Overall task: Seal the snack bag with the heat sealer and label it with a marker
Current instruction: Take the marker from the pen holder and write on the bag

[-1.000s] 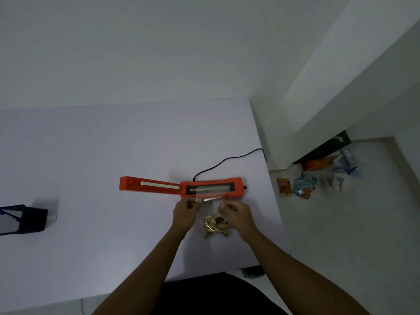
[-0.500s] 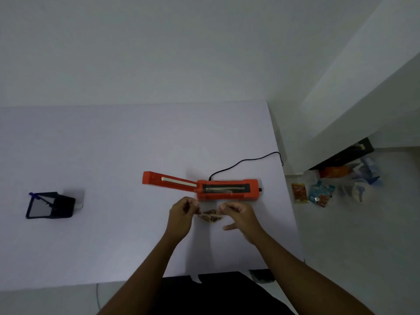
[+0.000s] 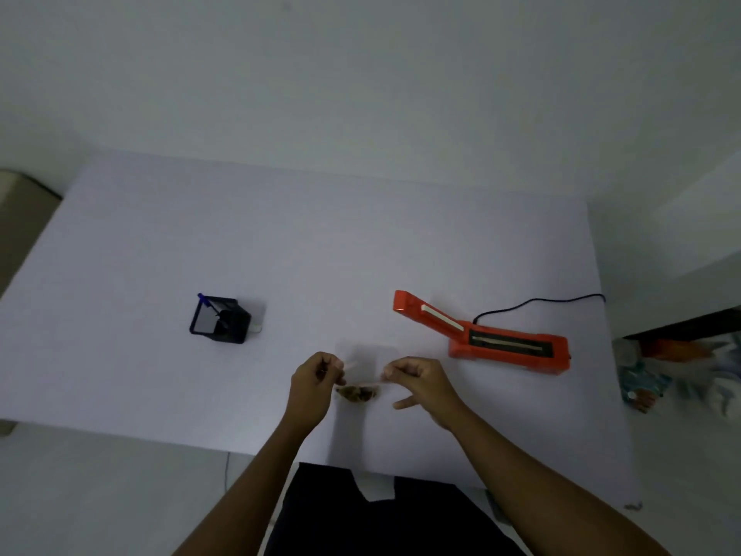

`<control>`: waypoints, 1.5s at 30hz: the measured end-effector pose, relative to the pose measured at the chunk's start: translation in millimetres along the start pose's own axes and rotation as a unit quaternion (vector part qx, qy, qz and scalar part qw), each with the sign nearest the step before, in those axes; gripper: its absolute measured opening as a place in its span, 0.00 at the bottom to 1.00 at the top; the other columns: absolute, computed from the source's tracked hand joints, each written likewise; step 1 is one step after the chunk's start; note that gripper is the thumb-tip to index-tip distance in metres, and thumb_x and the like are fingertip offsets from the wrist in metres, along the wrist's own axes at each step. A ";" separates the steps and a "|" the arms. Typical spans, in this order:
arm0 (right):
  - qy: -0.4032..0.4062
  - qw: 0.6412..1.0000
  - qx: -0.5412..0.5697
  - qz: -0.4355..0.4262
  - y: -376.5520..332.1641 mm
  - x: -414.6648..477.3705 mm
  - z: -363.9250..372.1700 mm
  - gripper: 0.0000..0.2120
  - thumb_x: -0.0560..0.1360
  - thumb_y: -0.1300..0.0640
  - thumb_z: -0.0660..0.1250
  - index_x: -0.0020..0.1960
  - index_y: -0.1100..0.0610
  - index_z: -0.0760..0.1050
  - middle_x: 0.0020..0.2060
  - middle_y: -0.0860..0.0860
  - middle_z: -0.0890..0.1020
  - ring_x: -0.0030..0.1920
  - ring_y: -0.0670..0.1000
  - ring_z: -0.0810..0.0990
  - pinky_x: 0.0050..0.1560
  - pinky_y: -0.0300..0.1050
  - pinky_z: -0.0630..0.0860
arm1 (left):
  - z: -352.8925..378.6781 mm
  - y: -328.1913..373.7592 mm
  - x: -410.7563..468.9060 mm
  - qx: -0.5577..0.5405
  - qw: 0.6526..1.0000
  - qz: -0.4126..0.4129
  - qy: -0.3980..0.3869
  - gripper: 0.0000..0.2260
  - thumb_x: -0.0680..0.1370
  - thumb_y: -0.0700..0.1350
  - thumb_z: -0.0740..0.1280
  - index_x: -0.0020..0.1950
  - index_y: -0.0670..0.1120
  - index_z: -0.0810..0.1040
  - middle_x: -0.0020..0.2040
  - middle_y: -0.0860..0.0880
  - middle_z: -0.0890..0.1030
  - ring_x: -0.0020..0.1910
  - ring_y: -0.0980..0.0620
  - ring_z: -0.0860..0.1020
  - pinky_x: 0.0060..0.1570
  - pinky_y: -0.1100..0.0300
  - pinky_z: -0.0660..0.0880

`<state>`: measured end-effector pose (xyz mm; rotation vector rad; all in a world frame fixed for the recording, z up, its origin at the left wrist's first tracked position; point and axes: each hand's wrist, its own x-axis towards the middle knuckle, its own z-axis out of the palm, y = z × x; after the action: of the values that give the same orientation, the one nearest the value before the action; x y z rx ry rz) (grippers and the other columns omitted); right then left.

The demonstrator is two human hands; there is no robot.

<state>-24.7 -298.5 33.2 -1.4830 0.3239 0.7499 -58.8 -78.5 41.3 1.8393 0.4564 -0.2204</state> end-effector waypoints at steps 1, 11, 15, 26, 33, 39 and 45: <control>0.000 1.000 -0.004 0.005 0.5 4.1 14.4 0.08 0.75 0.58 0.74 0.51 0.61 0.84 0.48 0.57 0.86 0.51 0.52 0.85 0.41 0.54 0.84 | -14.1 -5.3 3.0 -0.006 1.000 -0.002 -0.002 0.06 0.80 0.40 0.64 0.44 0.42 0.78 0.38 0.45 0.83 0.37 0.50 0.83 0.39 0.64 0.78; 0.094 0.994 -0.049 0.009 19.7 40.2 122.7 0.07 0.75 0.60 0.73 0.52 0.59 0.84 0.49 0.56 0.86 0.49 0.52 0.84 0.47 0.48 0.83 | -117.4 -42.9 69.2 -0.011 0.995 0.016 -0.093 0.06 0.80 0.42 0.65 0.45 0.42 0.78 0.39 0.45 0.82 0.39 0.48 0.82 0.39 0.60 0.78; 0.159 0.986 -0.036 0.021 17.9 60.0 137.9 0.05 0.76 0.65 0.70 0.51 0.63 0.83 0.48 0.58 0.85 0.44 0.51 0.82 0.36 0.40 0.81 | -125.7 -49.8 93.4 0.032 0.992 0.008 -0.119 0.05 0.78 0.46 0.69 0.46 0.45 0.79 0.41 0.49 0.82 0.41 0.52 0.79 0.45 0.59 0.75; 0.208 0.976 -0.015 0.062 19.3 99.7 125.0 0.06 0.75 0.66 0.70 0.49 0.59 0.83 0.44 0.58 0.84 0.43 0.52 0.82 0.40 0.50 0.83 | -96.5 -64.4 99.6 0.212 0.947 -0.139 -0.198 0.23 0.77 0.54 0.68 0.66 0.41 0.71 0.61 0.42 0.78 0.58 0.45 0.77 0.58 0.53 0.75; 0.172 0.981 0.020 0.085 25.7 103.4 103.2 0.08 0.77 0.68 0.66 0.53 0.59 0.80 0.47 0.59 0.84 0.43 0.54 0.82 0.41 0.50 0.81 | -76.6 -52.5 92.5 0.213 0.947 -0.166 -0.175 0.23 0.74 0.54 0.69 0.63 0.40 0.72 0.56 0.43 0.78 0.51 0.47 0.76 0.51 0.55 0.74; 0.170 0.983 -0.016 0.071 17.4 97.4 102.1 0.18 0.78 0.64 0.66 0.67 0.60 0.75 0.55 0.57 0.82 0.52 0.54 0.82 0.44 0.48 0.82 | -86.0 -49.3 85.7 0.199 0.941 -0.189 -0.197 0.30 0.75 0.59 0.66 0.70 0.42 0.67 0.64 0.41 0.75 0.57 0.43 0.76 0.55 0.50 0.78; 0.213 0.961 -0.175 0.035 5.4 102.0 135.1 0.25 0.79 0.62 0.65 0.75 0.61 0.65 0.70 0.57 0.74 0.69 0.57 0.73 0.72 0.49 0.68 | -140.7 -28.1 84.6 0.099 0.969 -0.170 -0.150 0.11 0.78 0.50 0.67 0.53 0.43 0.75 0.50 0.40 0.80 0.50 0.41 0.80 0.45 0.47 0.82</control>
<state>14.2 -143.1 -21.5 -1.9805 0.5941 0.5539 -4.8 78.6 29.2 1.8697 0.5487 -0.7927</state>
